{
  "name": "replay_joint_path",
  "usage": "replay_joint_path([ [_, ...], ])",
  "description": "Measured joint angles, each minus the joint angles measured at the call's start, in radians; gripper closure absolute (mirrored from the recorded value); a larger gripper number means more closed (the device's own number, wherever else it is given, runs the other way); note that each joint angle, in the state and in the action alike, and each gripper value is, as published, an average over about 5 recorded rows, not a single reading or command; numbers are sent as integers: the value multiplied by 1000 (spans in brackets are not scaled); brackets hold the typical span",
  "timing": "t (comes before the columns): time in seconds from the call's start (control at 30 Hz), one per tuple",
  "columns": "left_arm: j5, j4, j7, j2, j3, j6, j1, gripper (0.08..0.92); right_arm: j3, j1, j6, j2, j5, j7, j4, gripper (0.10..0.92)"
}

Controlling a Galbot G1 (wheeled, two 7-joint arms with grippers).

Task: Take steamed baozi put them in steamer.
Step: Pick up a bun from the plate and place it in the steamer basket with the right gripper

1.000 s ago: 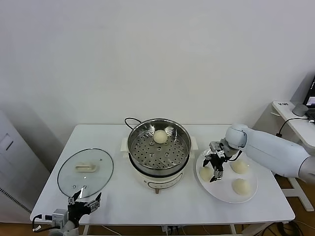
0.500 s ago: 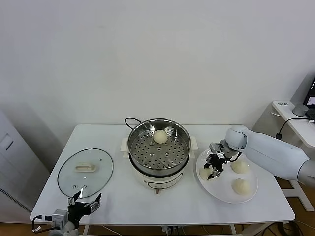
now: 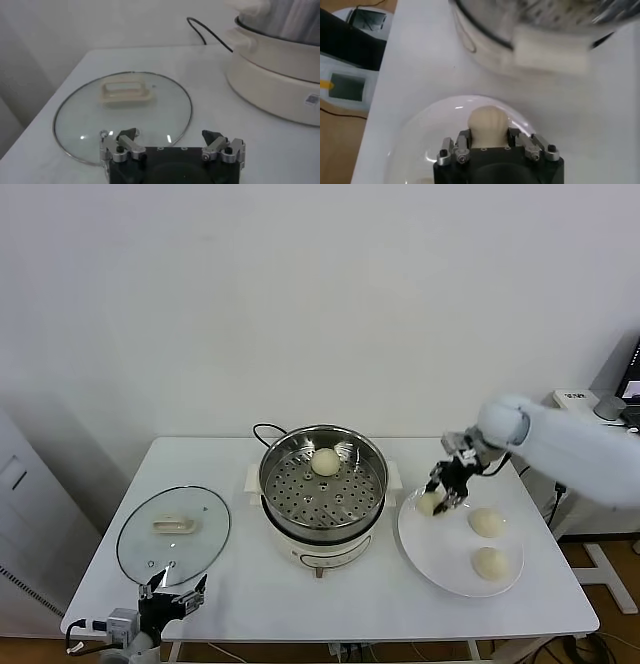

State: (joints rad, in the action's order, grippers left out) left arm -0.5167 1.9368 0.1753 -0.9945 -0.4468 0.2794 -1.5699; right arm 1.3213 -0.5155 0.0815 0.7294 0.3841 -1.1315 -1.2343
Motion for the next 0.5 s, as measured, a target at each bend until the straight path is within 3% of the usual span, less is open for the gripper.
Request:
replay_joint_path([
  [0.5, 2, -1, 0, 4, 14, 1, 10, 177, 119, -269, 110, 56, 270, 58, -117, 563],
])
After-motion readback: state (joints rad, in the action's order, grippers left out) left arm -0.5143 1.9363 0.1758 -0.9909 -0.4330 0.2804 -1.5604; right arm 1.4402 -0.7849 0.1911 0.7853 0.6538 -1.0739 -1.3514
